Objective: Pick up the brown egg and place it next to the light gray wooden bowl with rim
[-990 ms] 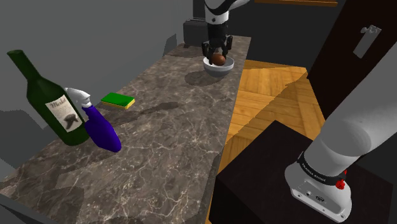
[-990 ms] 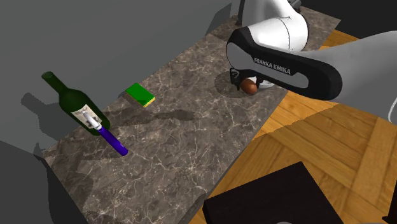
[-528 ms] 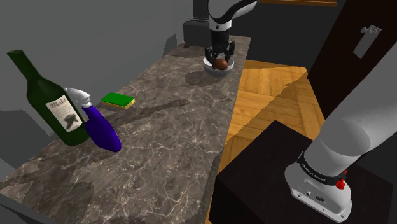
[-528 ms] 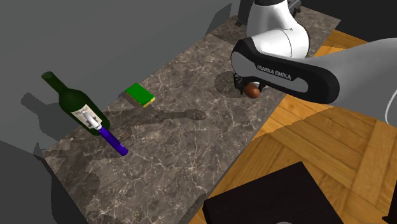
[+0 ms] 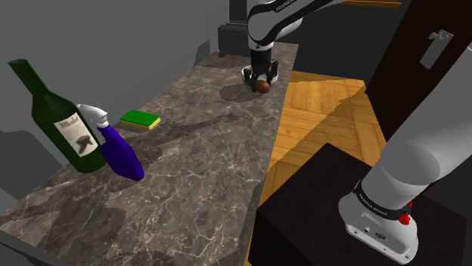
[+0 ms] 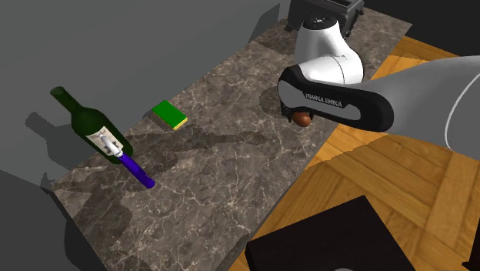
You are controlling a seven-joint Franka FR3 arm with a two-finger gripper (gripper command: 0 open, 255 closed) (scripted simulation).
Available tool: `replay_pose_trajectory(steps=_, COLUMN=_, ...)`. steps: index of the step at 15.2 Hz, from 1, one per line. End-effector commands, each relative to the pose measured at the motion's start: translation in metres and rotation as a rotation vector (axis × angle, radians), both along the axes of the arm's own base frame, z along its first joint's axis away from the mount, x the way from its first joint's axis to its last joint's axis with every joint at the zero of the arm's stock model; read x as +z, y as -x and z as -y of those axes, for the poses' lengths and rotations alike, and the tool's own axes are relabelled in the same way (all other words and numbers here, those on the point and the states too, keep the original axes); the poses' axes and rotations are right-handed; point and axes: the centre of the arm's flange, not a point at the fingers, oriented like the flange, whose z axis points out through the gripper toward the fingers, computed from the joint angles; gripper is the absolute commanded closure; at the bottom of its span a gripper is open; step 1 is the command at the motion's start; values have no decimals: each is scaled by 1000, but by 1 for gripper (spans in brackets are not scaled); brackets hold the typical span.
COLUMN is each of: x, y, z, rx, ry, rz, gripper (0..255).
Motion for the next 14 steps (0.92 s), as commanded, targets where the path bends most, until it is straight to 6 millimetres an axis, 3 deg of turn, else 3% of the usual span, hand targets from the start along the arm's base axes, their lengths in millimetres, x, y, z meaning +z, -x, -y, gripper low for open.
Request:
replay_pose_trajectory(steps=1, x=-10, y=-1, z=-1, rx=0, ry=0, rz=1, gripper=255)
replay_pose_trajectory(steps=14, x=-76, y=-1, z=-1, rx=0, ry=0, rz=1, gripper=255)
